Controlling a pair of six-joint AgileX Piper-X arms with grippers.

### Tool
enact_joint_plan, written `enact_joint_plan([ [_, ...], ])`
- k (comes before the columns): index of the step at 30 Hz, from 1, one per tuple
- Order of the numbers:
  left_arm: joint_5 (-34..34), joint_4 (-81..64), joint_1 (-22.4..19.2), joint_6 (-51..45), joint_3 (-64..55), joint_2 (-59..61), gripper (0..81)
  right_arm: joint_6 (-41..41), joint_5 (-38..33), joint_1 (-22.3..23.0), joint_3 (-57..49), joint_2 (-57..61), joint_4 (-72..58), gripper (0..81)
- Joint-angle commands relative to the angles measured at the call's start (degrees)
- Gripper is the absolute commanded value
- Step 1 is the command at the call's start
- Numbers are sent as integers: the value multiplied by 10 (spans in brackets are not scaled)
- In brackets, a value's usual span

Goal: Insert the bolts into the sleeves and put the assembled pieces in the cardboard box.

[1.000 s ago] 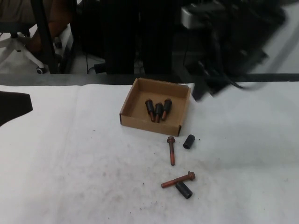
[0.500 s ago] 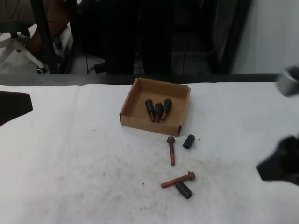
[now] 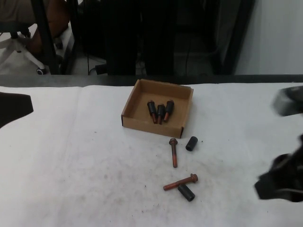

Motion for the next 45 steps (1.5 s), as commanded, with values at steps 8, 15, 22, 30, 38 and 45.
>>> enact_joint_plan([
  [8,-3,-6,-1,2,-1,-5,426,-66,6,2,-123,236,-20,375],
  [15,-3,-6,-1,2,-1,-5,426,-81,5,2,-197,354,-20,375],
  [22,-3,-6,-1,2,-1,-5,426,-83,5,9,-209,426,-26,375],
  [30,-3,-6,-1,2,-1,-5,426,-81,9,51,-209,459,-73,375],
  [38,-3,-6,-1,2,-1,-5,426,-81,52,68,-209,471,-72,375],
  [45,-3,-6,-1,2,-1,-5,426,-92,77,68,-209,472,-80,375],
])
